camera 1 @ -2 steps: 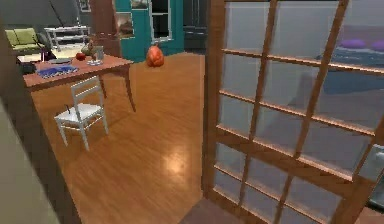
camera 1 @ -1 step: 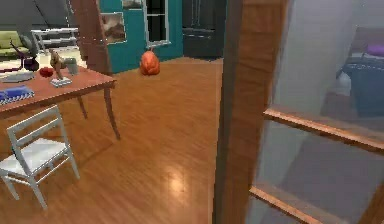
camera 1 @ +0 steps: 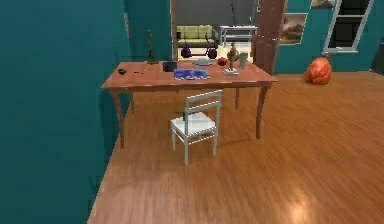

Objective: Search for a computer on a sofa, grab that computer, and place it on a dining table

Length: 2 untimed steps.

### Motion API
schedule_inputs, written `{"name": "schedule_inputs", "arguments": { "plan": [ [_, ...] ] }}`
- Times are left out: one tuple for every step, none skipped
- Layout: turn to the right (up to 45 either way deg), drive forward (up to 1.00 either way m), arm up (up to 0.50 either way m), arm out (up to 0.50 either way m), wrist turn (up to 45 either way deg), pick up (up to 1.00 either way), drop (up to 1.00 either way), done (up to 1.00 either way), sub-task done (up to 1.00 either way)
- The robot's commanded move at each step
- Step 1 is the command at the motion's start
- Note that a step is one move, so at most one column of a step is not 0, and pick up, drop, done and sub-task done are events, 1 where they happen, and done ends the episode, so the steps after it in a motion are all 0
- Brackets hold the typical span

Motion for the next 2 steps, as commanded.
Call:
{"name": "schedule_inputs", "arguments": {
  "plan": [
    [-3.0,0.00,0.00,0.00,0.0,0.00,0.00,0.00,0.00],
    [0.0,0.40,0.00,0.00,0.0,0.00,0.00,0.00,0.00]
  ]
}}
